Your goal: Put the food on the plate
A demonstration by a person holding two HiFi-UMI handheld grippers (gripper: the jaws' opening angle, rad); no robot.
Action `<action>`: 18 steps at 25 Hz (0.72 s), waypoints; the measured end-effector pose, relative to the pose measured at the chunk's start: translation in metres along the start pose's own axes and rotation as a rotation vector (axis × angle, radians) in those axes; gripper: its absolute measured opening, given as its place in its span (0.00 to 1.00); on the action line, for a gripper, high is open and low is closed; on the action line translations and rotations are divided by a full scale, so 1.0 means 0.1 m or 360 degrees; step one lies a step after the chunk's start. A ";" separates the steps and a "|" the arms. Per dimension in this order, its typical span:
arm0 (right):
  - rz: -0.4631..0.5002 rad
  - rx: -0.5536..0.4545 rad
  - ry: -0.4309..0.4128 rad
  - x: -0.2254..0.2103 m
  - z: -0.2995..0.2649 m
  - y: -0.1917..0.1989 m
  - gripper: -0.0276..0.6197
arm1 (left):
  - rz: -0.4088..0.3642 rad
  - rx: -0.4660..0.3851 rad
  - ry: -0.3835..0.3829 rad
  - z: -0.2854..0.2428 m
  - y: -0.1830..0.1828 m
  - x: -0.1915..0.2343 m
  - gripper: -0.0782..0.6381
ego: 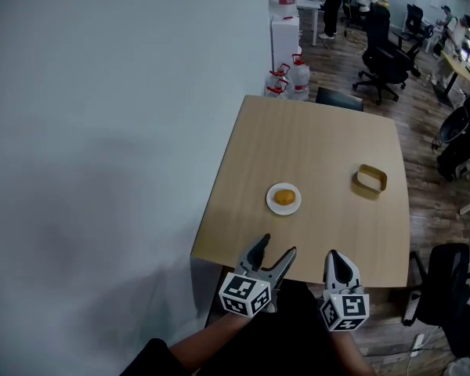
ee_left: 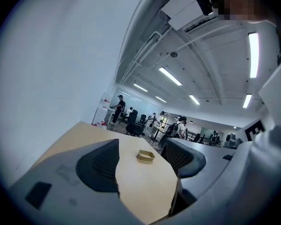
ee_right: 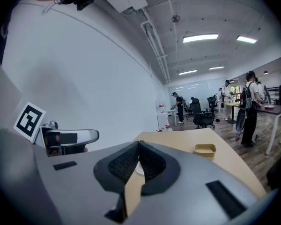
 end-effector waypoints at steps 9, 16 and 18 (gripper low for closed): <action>0.0127 -0.0065 -0.0126 0.31 0.18 -0.09 0.14 | -0.0090 -0.0087 -0.0166 0.64 0.00 -0.04 0.17; 0.0208 -0.0069 -0.0144 0.23 0.11 -0.12 0.14 | -0.0300 -0.0164 -0.0245 0.72 -0.26 0.23 0.14; 0.0235 -0.0064 -0.0133 0.21 0.08 -0.14 0.13 | -0.0333 -0.0172 -0.0260 0.73 -0.32 0.33 0.14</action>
Point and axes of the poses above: the fingertips, and each gripper's own axes: z backward along the fingers, x to its left, y out of its underside, the point moved 3 cm from there along z, backward along the fingers, and after that the axes turned 12 degrees about -x, right-handed, at the moved point
